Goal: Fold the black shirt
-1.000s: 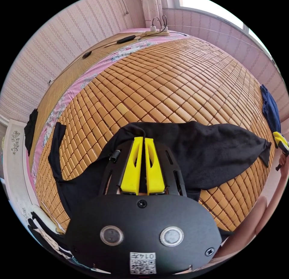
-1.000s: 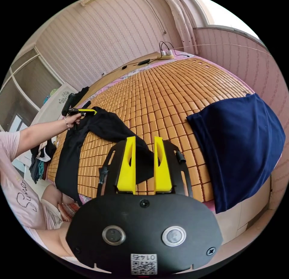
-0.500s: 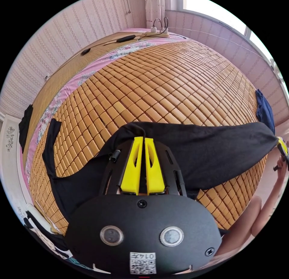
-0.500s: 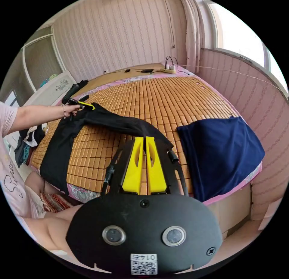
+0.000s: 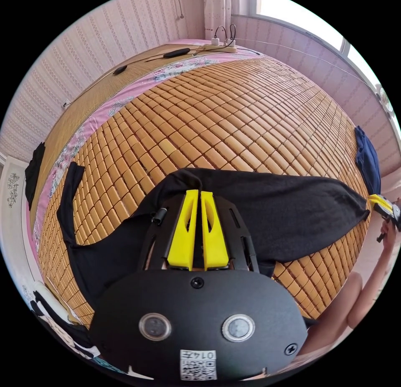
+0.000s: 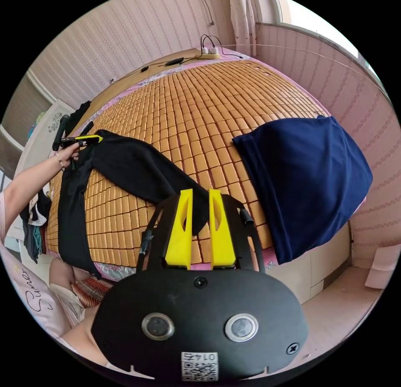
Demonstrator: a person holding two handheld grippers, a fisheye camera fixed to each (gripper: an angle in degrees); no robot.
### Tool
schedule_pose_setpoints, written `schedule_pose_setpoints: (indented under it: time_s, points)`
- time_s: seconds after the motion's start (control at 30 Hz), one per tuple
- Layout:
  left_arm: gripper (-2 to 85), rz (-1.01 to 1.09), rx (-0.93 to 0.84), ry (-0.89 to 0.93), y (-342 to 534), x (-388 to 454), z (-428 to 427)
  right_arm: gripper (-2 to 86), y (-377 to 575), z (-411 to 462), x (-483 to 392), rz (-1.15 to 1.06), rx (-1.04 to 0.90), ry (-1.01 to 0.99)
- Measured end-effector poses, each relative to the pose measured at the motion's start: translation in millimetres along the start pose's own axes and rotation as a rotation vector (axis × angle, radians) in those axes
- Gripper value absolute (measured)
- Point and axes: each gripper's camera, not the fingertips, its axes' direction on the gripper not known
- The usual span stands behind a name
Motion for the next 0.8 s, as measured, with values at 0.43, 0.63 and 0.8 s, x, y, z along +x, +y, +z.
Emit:
schedule_pose_setpoints:
  time_s: [0.43, 0.63, 0.8]
  points:
    - [-0.9, 0.033, 0.015, -0.042, 27, -4, 3, -0.8, 20, -18, -6, 0.079, 0.249, 0.135]
    - [-0.9, 0.012, 0.020, -0.035, 43, -11, 5, -0.9, 19, -27, -21, 0.084, 0.289, 0.157]
    - [-0.9, 0.001, 0.021, -0.021, 55, -20, 7, -0.7, 3, -11, -37, -0.009, 0.160, 0.000]
